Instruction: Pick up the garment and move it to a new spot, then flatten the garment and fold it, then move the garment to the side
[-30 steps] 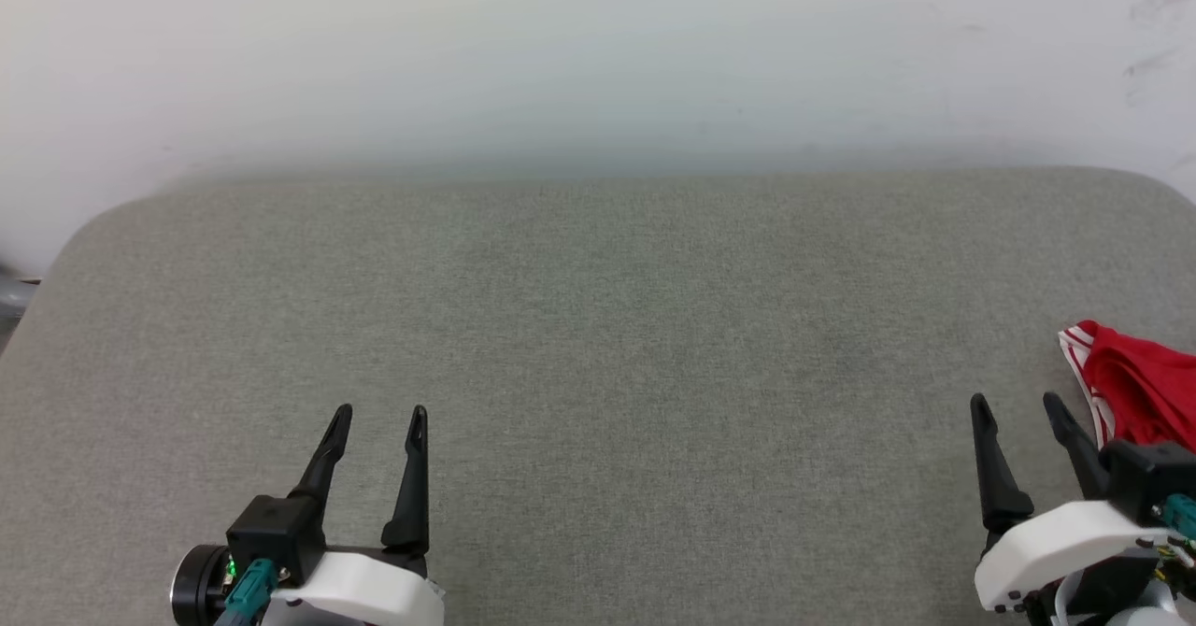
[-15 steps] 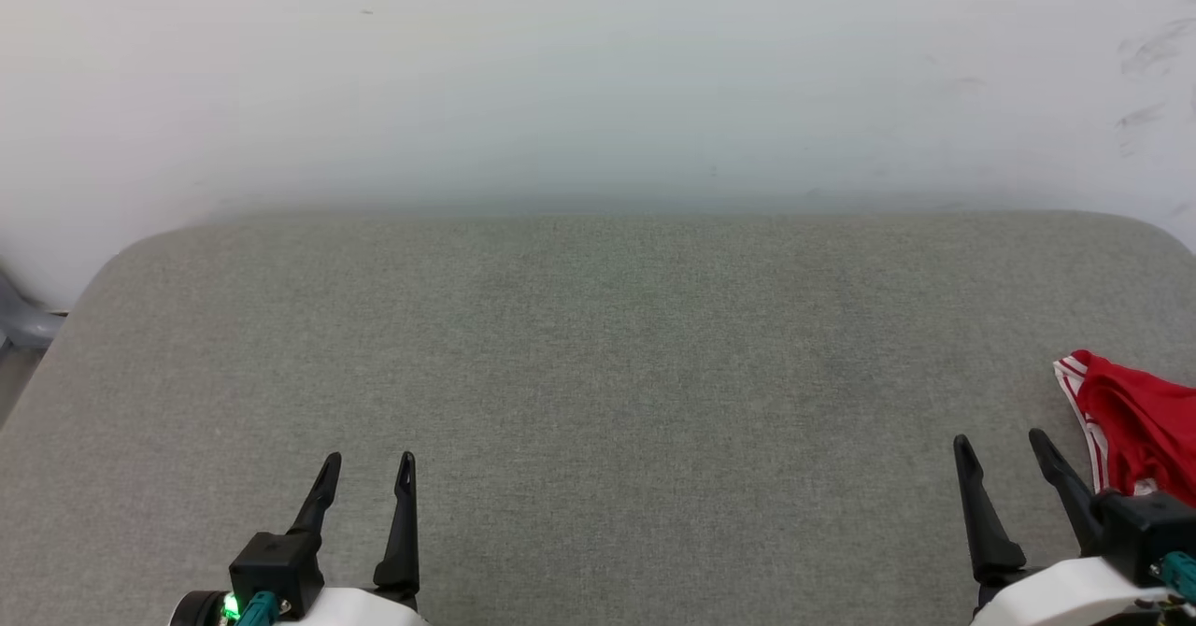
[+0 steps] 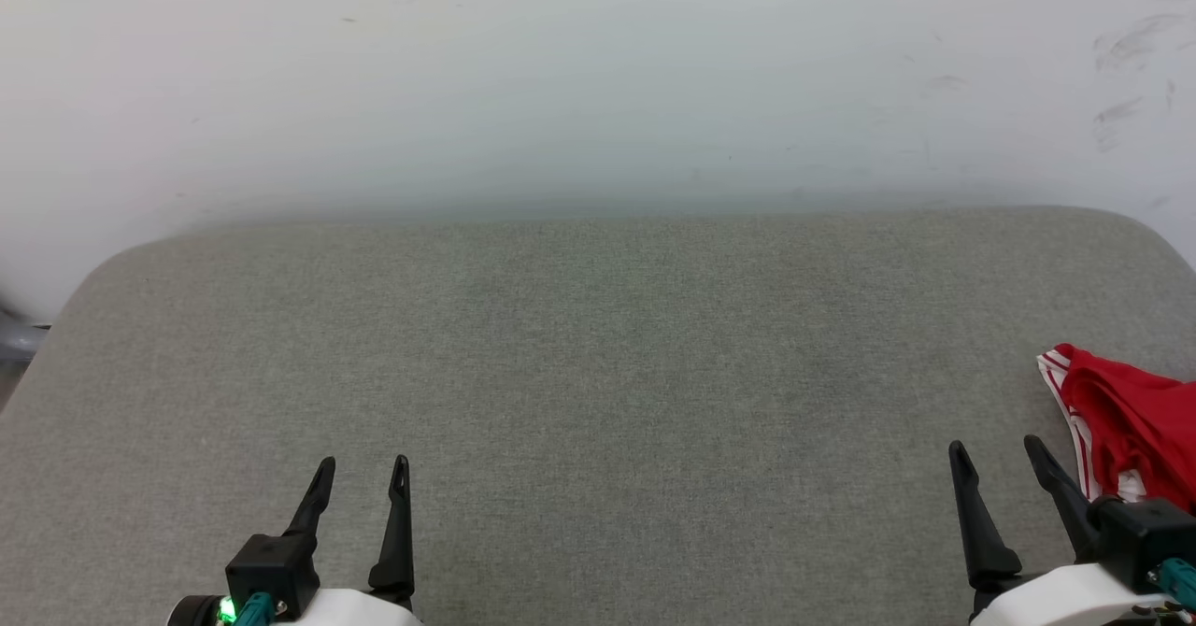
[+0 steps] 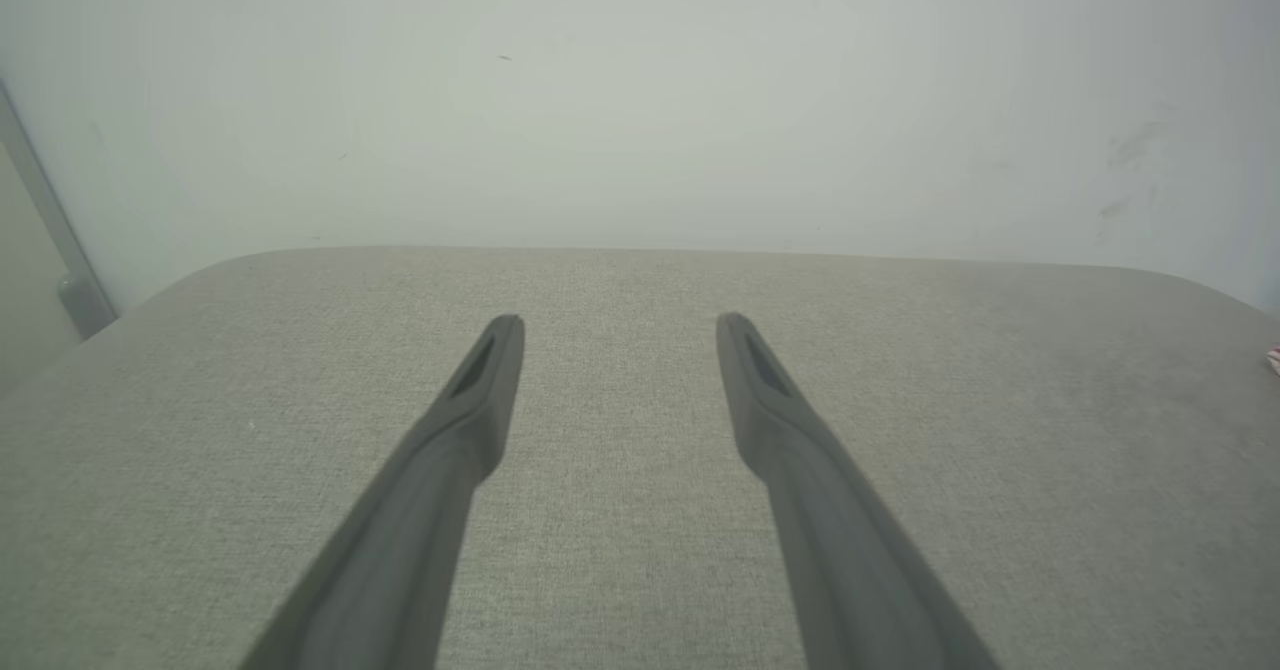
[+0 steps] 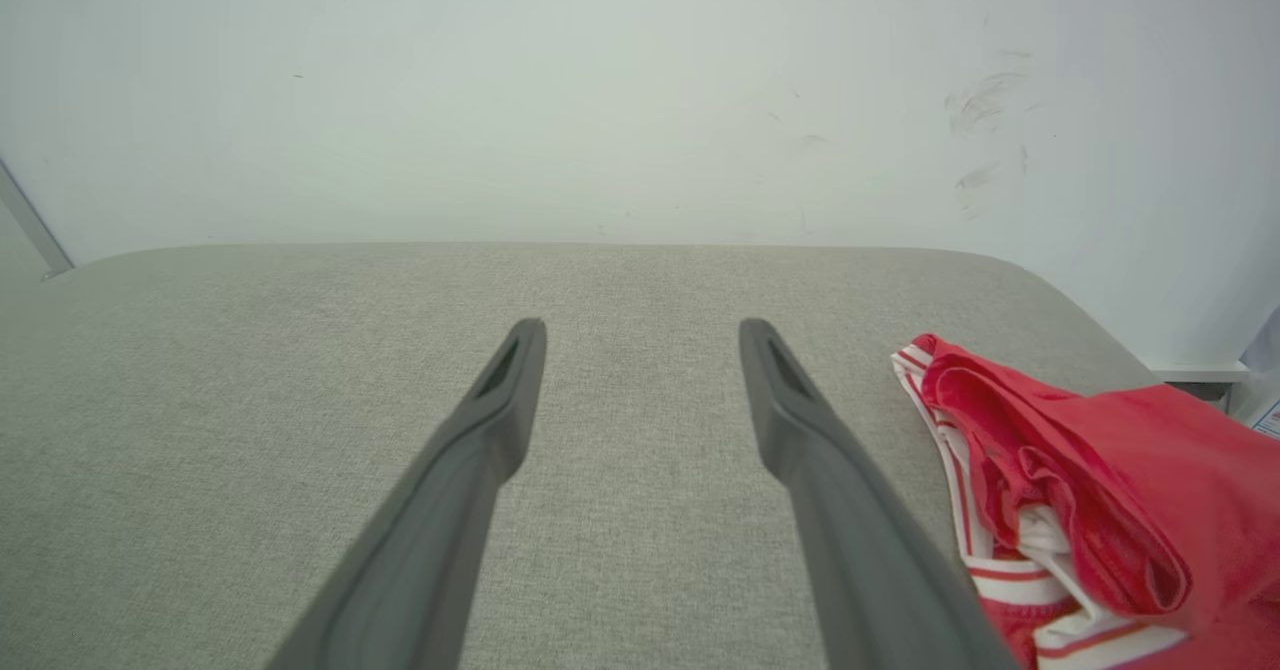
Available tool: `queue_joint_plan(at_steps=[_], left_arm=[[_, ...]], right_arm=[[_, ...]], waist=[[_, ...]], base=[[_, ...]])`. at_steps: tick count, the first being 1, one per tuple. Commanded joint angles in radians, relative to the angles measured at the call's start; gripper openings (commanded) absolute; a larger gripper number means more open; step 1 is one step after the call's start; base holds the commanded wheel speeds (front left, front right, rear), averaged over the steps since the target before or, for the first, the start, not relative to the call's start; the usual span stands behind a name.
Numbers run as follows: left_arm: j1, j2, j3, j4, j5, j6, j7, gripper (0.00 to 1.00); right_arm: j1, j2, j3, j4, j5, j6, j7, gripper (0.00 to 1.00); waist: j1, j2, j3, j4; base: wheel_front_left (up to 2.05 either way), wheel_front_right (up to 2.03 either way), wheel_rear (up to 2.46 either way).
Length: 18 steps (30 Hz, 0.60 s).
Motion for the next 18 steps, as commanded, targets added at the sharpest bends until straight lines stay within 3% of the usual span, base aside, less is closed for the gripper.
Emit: queue_joint_plan(at_steps=[1,10,11,18], left_arm=[[0.001,-0.005,0.004,0.005,0.008,-0.006,-0.005,1.00],[-0.005,-0.014,0.011,0.018,0.017,-0.021,-0.005,1.00],[-0.001,-0.012,0.009,0.017,0.016,-0.018,0.000,0.00],[-0.009,-0.025,0.028,0.047,-0.071,-0.030,0.031,0.00]], right_arm=[[-0.011,0.004,0.003,0.004,0.006,-0.001,-0.003,1.00],[-0.017,0.004,0.005,0.014,0.005,-0.001,-0.009,1.00],[-0.010,0.000,0.004,0.013,0.007,0.000,-0.005,0.00],[-0.021,0.001,0.001,0.056,0.104,0.000,0.005,0.00]], waist=[[0.0000,-0.0001,-0.001,-0.002],[0.0000,-0.0001,0.000,-0.001],[0.0000,-0.0001,0.000,-0.001],[0.0001,-0.0001,0.003,0.000]], base=[[0.00,0.00,0.00],[0.00,0.00,0.00],[0.00,0.00,0.00],[0.00,0.00,0.00]])
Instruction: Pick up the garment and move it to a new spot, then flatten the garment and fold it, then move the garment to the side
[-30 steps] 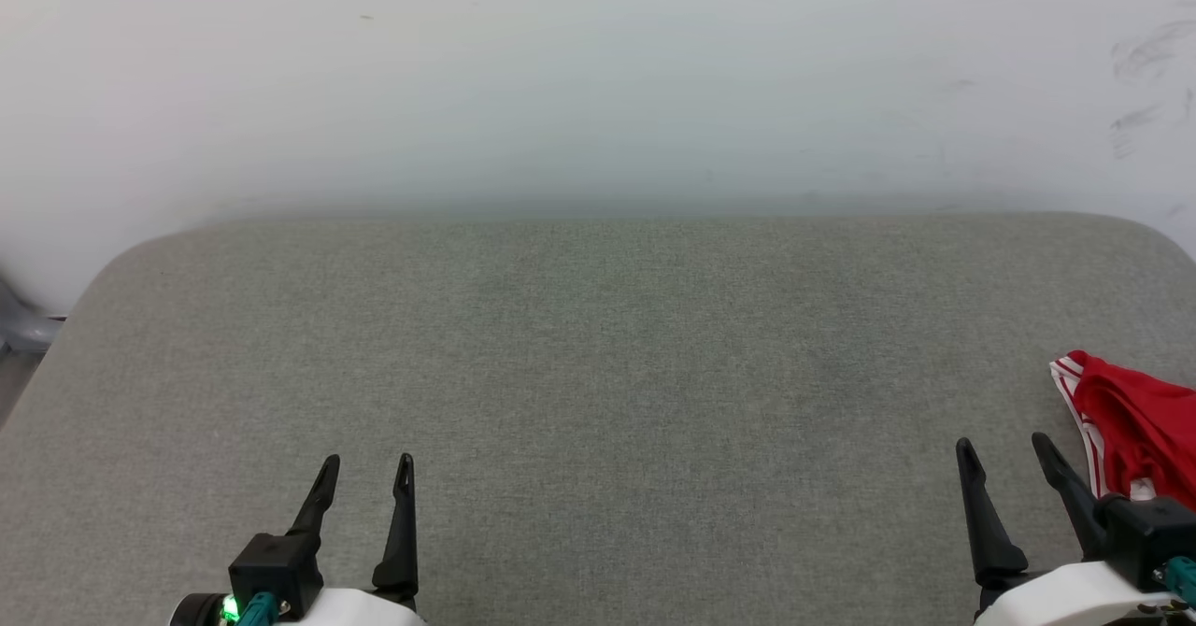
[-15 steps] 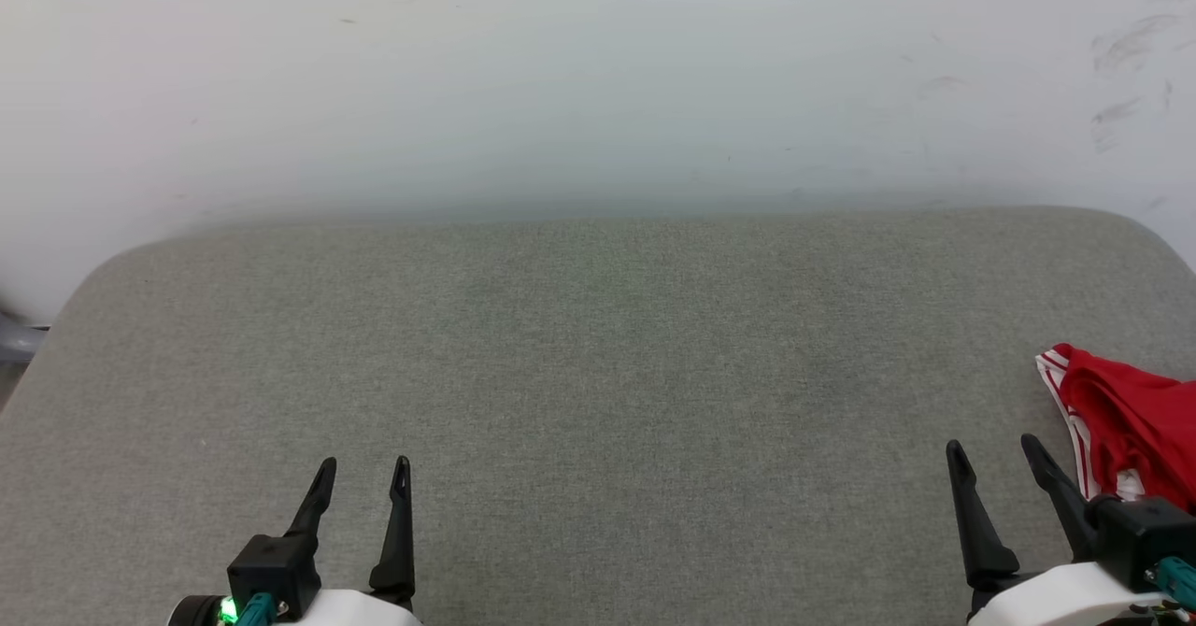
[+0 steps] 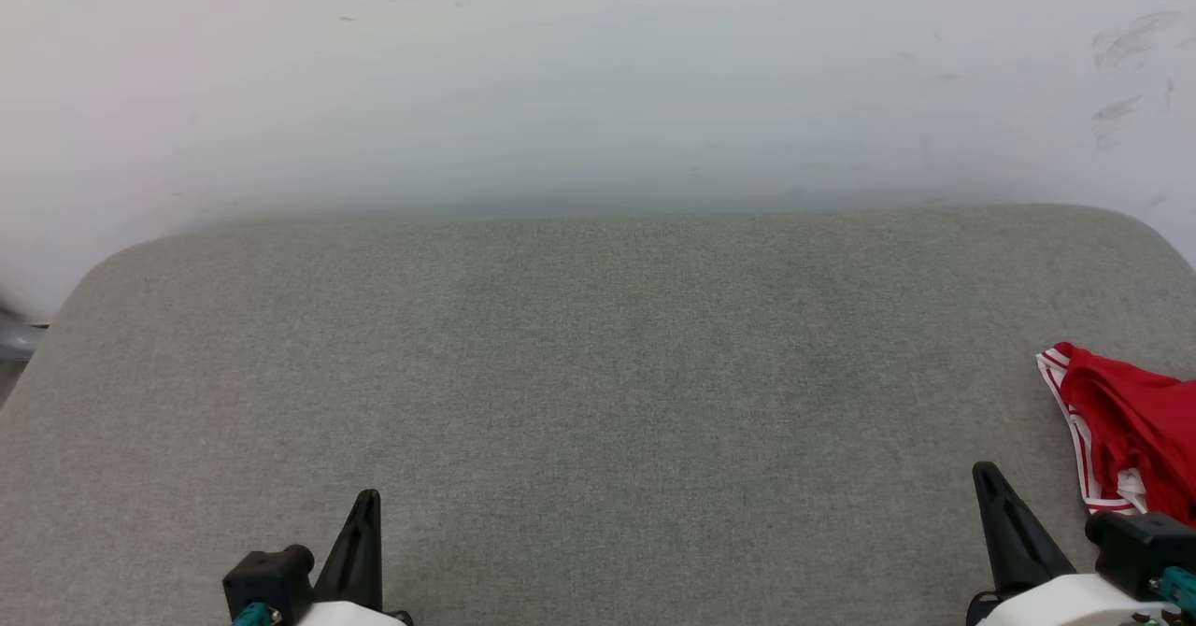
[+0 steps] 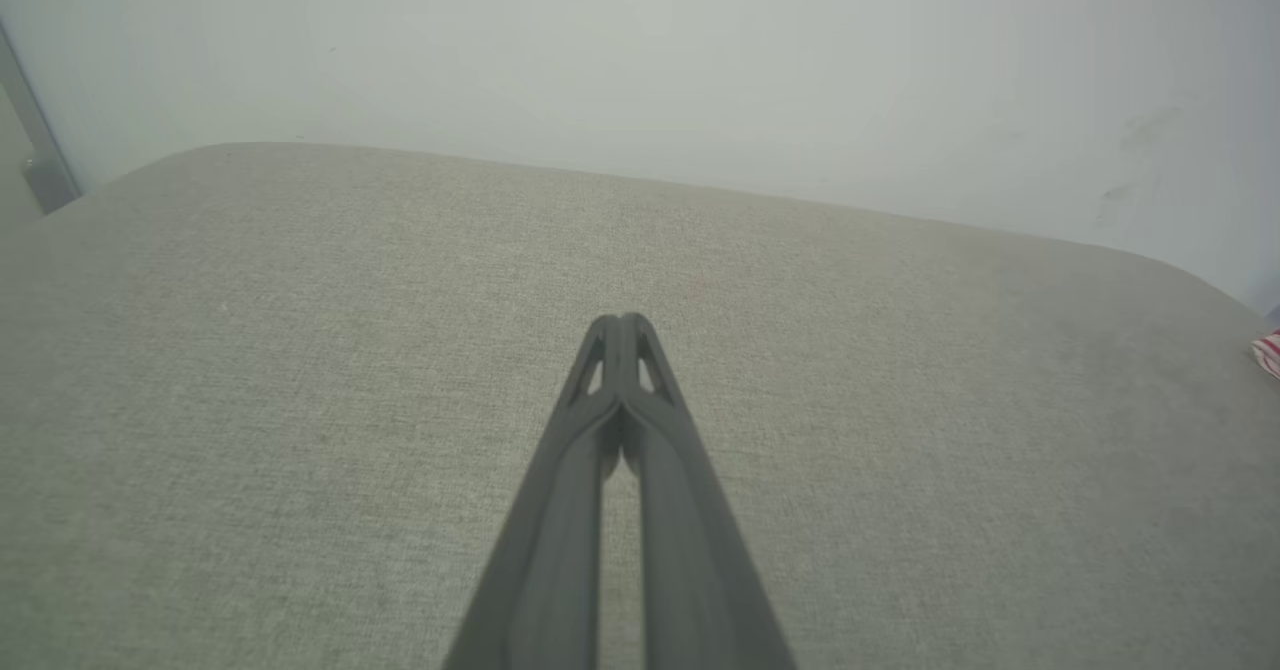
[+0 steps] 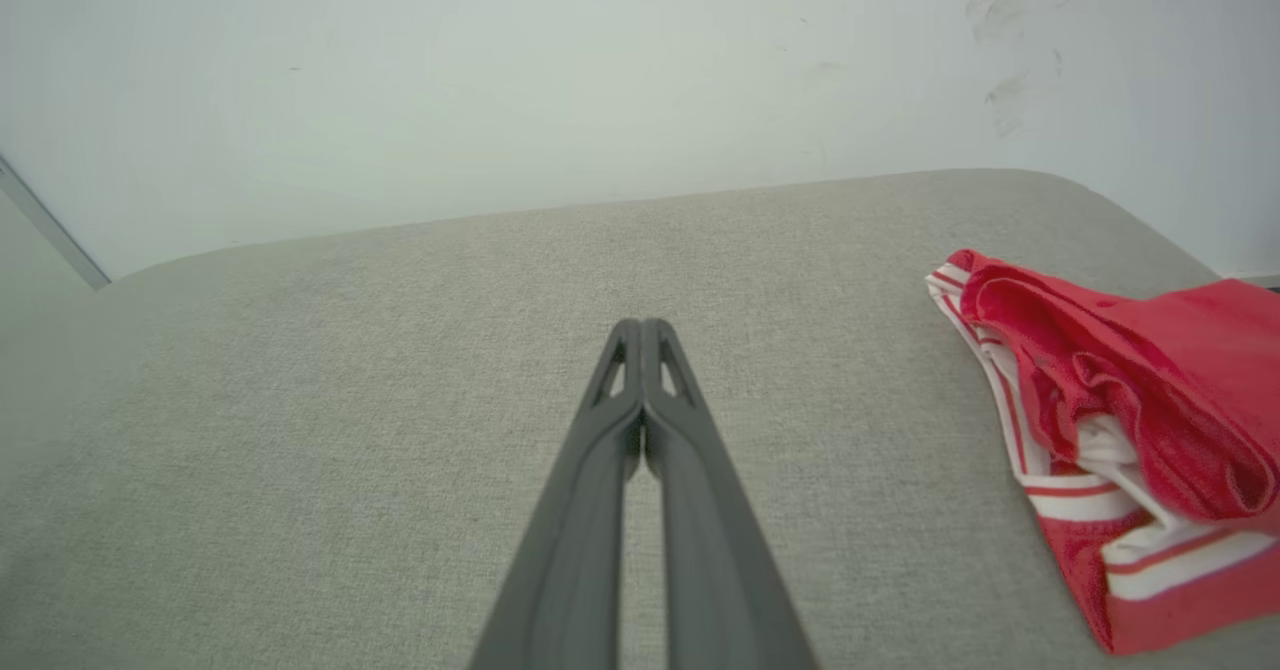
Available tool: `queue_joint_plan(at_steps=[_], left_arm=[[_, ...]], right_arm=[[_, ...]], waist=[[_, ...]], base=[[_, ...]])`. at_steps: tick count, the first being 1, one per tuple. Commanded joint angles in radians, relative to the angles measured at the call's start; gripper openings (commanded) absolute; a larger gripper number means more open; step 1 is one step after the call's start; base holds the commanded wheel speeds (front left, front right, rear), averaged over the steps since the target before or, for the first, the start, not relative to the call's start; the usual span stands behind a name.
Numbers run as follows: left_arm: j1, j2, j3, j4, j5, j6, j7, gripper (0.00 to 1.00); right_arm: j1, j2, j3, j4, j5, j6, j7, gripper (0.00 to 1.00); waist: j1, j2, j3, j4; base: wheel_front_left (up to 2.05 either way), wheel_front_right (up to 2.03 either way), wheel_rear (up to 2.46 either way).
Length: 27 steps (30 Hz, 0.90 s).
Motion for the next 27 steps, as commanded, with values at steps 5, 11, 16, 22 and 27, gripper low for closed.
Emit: queue_joint_plan(at_steps=[5,11,16,22,27], left_arm=[[-0.036,-0.006,0.030,-0.009,-0.115,-0.017,0.028,0.00],[-0.049,-0.014,0.049,-0.005,-0.216,-0.031,0.055,0.00],[-0.059,-0.020,0.064,-0.002,-0.296,-0.042,0.076,0.00],[-0.071,-0.027,0.082,0.003,-0.386,-0.054,0.100,0.00],[-0.081,-0.032,0.096,0.007,-0.456,-0.064,0.119,0.00]], right_arm=[[-0.039,0.000,-0.006,0.009,0.129,0.000,0.009,0.00],[-0.057,0.000,-0.008,0.032,0.240,0.000,0.016,0.00],[-0.072,0.000,-0.011,0.050,0.329,0.000,0.022,0.00],[-0.089,0.001,-0.013,0.070,0.427,0.000,0.028,0.00],[-0.103,0.001,-0.016,0.086,0.504,0.000,0.033,0.00]], waist=[[0.0000,-0.0001,0.003,0.001],[0.0000,-0.0001,0.006,0.001],[0.0000,-0.0001,0.008,0.002],[0.0000,-0.0001,0.012,0.003],[0.0000,-0.0001,0.014,0.004]], base=[[0.00,0.00,0.00],[0.00,0.00,0.00],[0.00,0.00,0.00],[0.00,0.00,0.00],[0.00,0.00,0.00]])
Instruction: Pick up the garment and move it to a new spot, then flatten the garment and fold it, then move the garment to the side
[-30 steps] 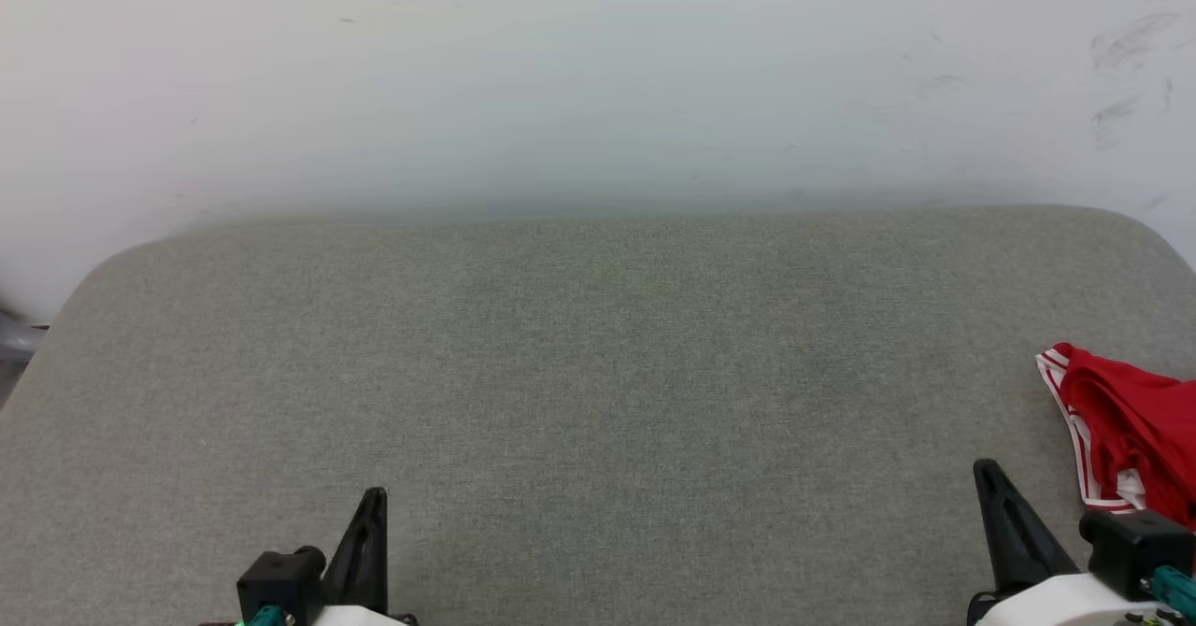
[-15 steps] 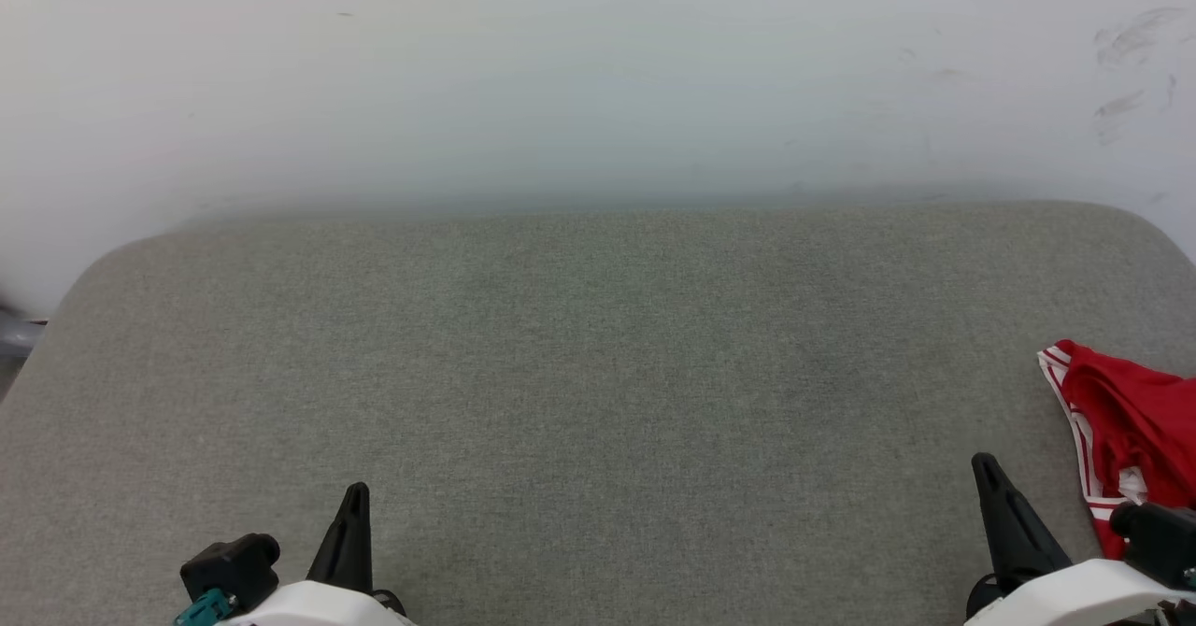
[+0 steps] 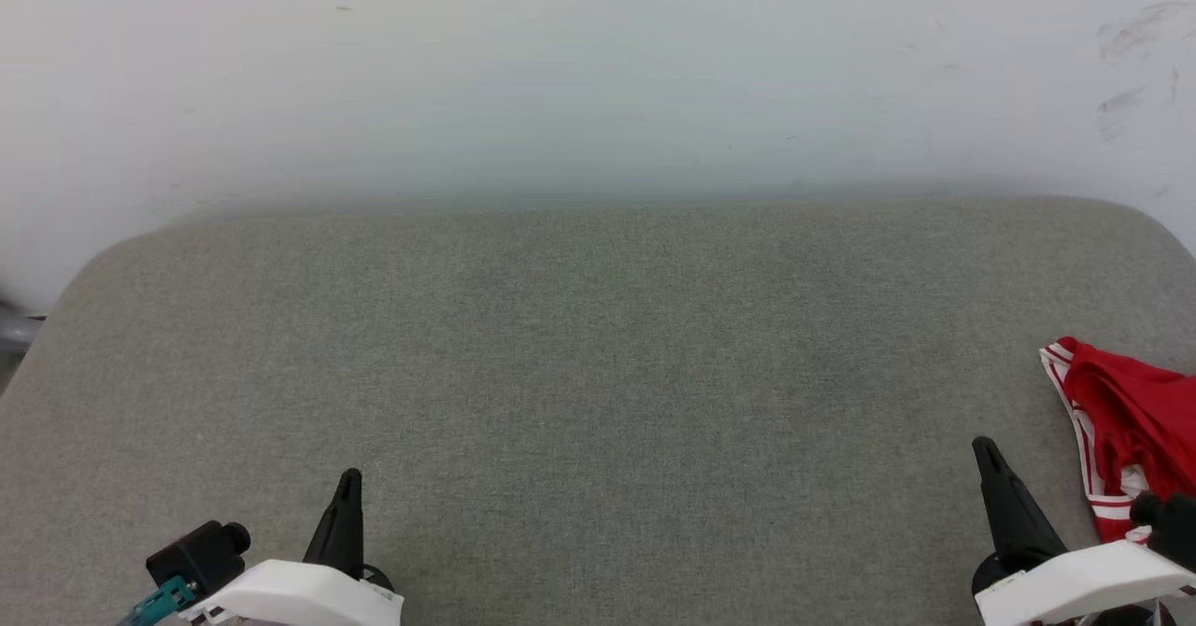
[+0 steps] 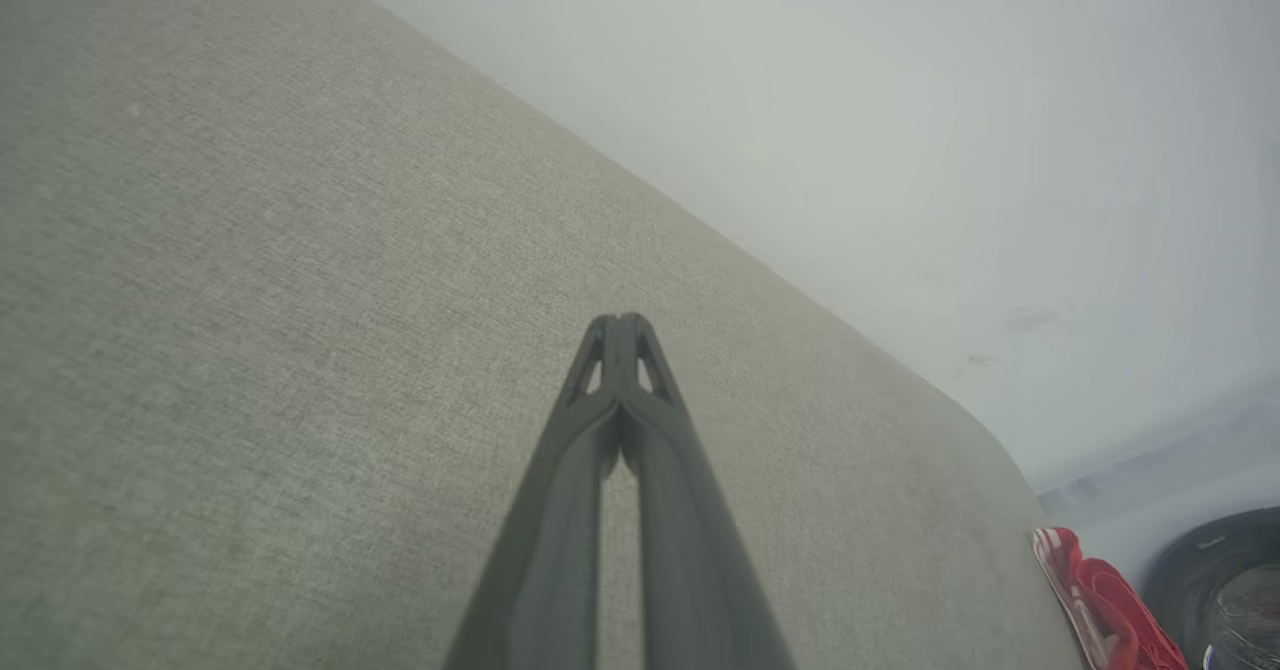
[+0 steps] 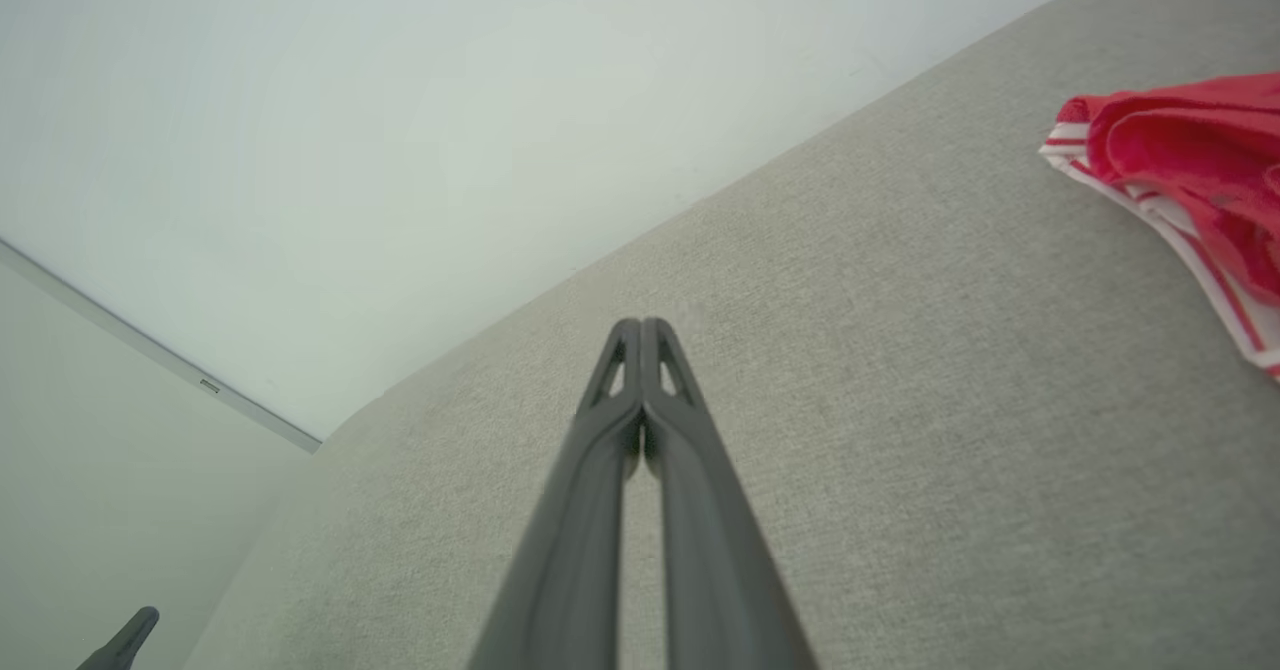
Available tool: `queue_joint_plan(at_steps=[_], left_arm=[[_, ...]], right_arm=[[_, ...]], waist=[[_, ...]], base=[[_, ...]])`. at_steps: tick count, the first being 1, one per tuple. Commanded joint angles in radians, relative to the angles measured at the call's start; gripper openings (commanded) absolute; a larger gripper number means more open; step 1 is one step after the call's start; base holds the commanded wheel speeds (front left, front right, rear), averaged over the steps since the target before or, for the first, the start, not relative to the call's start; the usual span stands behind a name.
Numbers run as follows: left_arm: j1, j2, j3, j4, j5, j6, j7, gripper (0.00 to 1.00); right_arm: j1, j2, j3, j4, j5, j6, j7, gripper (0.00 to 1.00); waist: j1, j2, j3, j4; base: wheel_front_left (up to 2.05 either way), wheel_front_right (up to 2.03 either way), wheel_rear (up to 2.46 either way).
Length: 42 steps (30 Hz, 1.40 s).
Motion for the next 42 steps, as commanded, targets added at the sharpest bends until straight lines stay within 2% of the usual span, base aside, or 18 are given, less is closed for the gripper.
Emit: queue_joint_plan(at_steps=[1,23,42], left_arm=[[-0.032,-0.002,0.010,-0.009,-0.037,-0.010,0.009,0.00],[-0.068,-0.022,0.063,0.006,-0.301,-0.046,0.082,0.00],[-0.091,-0.038,0.099,0.016,-0.480,-0.071,0.131,0.00]], right_arm=[[-0.036,0.001,-0.002,-0.004,0.042,0.000,0.001,0.00],[-0.088,0.001,-0.011,0.058,0.334,0.000,0.021,0.00],[-0.120,0.002,-0.016,0.100,0.531,0.000,0.034,0.00]], waist=[[-0.0001,-0.0001,0.001,0.000],[-0.0001,-0.0001,0.012,0.003],[-0.0001,-0.0001,0.021,0.005]], base=[[0.00,0.00,0.00],[0.00,0.00,0.00],[0.00,0.00,0.00]])
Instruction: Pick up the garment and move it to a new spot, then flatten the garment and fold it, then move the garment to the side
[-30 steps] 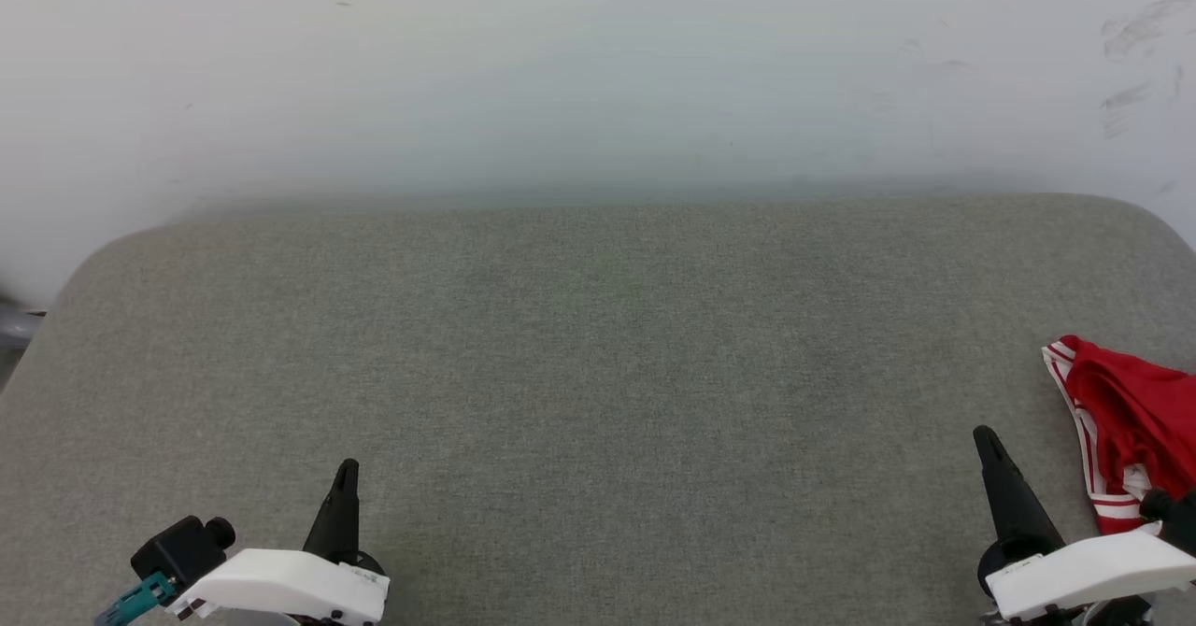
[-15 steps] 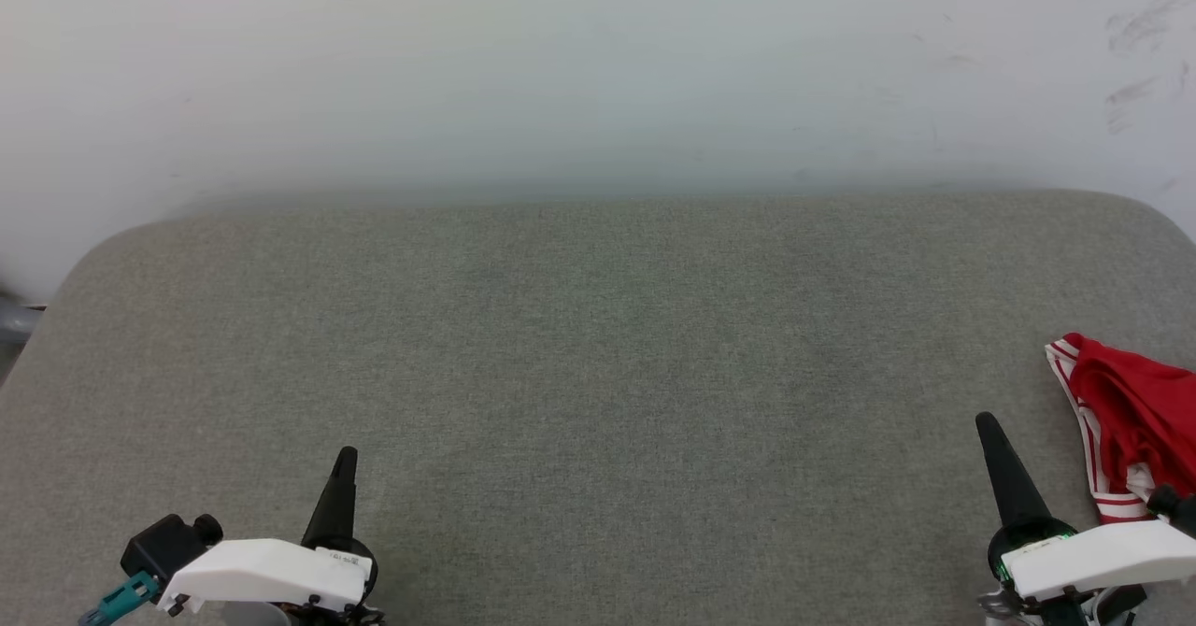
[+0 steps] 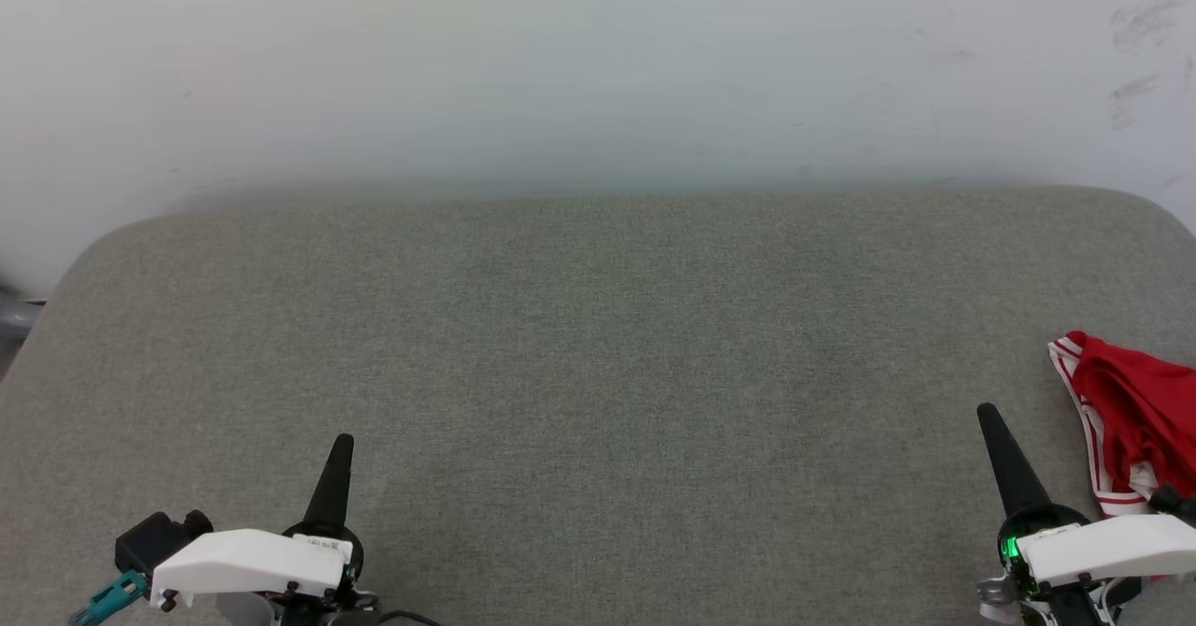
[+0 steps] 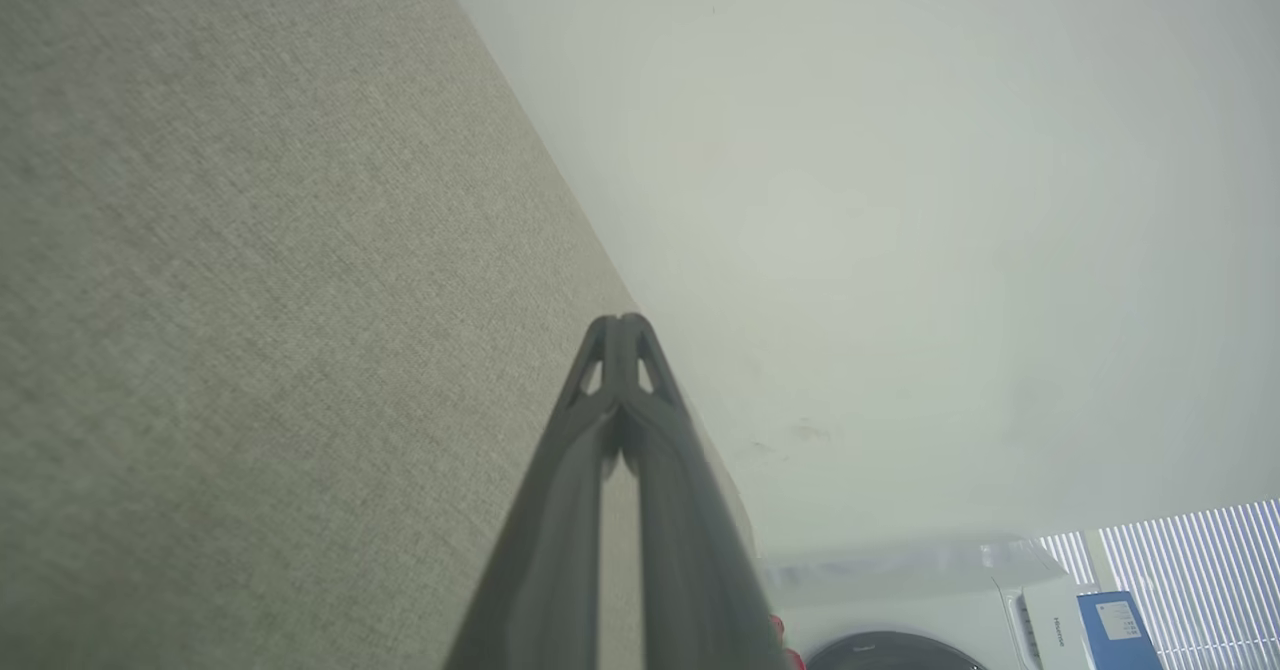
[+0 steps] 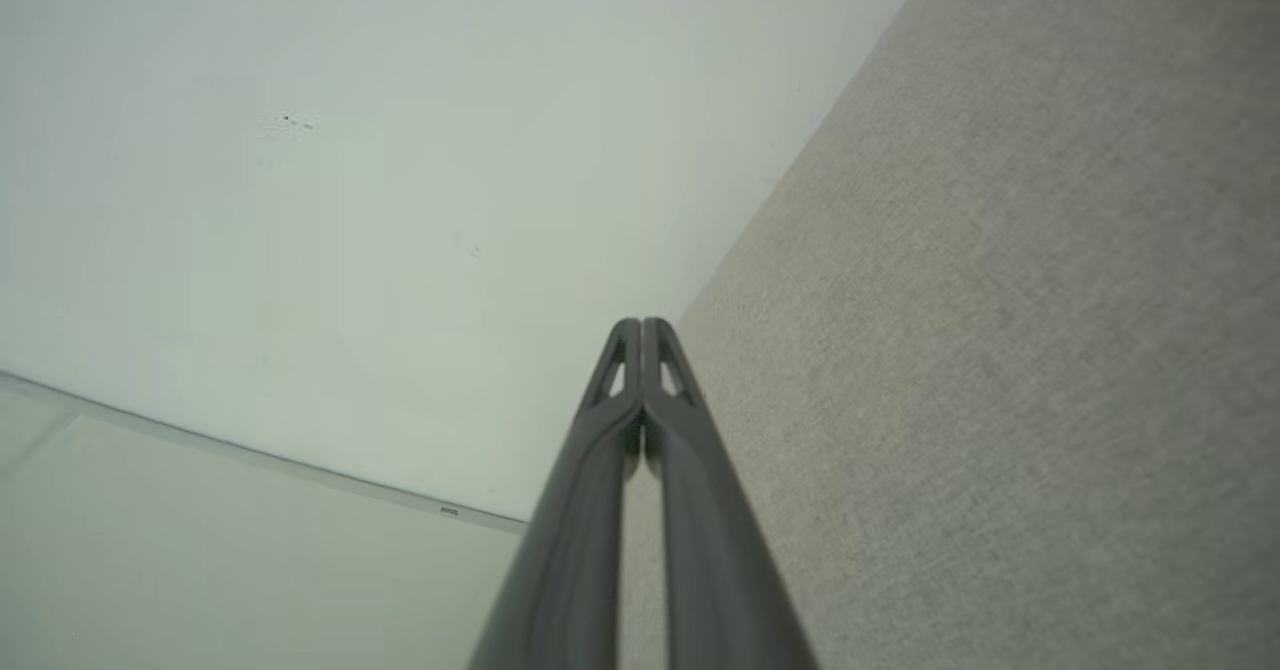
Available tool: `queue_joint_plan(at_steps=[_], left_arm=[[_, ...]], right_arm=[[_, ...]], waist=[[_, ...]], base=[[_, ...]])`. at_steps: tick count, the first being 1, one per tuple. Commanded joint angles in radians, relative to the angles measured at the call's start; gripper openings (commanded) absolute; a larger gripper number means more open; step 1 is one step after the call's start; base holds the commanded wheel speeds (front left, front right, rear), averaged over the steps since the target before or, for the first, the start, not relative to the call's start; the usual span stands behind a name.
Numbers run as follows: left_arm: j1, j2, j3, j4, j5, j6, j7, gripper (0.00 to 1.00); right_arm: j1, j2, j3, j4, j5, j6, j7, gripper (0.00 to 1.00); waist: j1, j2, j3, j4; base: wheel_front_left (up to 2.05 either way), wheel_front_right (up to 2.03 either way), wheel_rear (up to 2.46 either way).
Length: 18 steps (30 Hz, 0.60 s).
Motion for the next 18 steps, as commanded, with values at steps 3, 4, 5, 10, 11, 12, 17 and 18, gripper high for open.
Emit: queue_joint_plan(at_steps=[3,4,5,10,11,12,17,18], left_arm=[[-0.025,-0.004,0.010,-0.003,-0.039,-0.010,0.010,0.00],[-0.026,-0.005,0.012,-0.002,-0.047,-0.011,0.014,0.00],[-0.028,-0.006,0.014,-0.002,-0.056,-0.013,0.015,0.00],[-0.034,-0.010,0.023,0.000,-0.099,-0.018,0.027,0.00],[-0.034,-0.010,0.024,0.001,-0.107,-0.019,0.030,0.00],[-0.034,-0.011,0.026,0.002,-0.116,-0.021,0.032,0.00],[-0.040,-0.013,0.033,0.004,-0.157,-0.025,0.044,0.00],[-0.041,-0.014,0.034,0.005,-0.165,-0.026,0.045,0.00]], right_arm=[[-0.028,0.002,-0.003,0.002,0.044,0.000,0.004,0.00],[-0.030,0.002,-0.003,0.004,0.054,0.000,0.004,0.00],[-0.031,0.002,-0.003,0.006,0.064,0.000,0.005,0.00],[-0.039,0.002,-0.005,0.017,0.111,0.000,0.009,0.00],[-0.041,0.002,-0.005,0.019,0.120,0.000,0.010,0.00],[-0.043,0.002,-0.005,0.021,0.129,0.000,0.011,0.00],[-0.048,0.002,-0.007,0.030,0.174,0.000,0.013,0.00],[-0.050,0.002,-0.007,0.032,0.183,0.000,0.014,0.00]], waist=[[-0.0001,0.0000,0.002,0.000],[-0.0001,0.0000,0.002,0.001],[-0.0001,0.0000,0.003,0.001],[-0.0001,0.0000,0.005,0.001],[-0.0001,0.0000,0.006,0.001],[-0.0001,0.0000,0.006,0.002],[-0.0001,0.0000,0.009,0.002],[-0.0001,0.0000,0.009,0.002]], base=[[0.00,0.00,0.00],[0.00,0.00,0.00],[0.00,0.00,0.00],[0.00,0.00,0.00],[0.00,0.00,0.00],[0.00,0.00,0.00],[0.00,0.00,0.00],[0.00,0.00,0.00]])
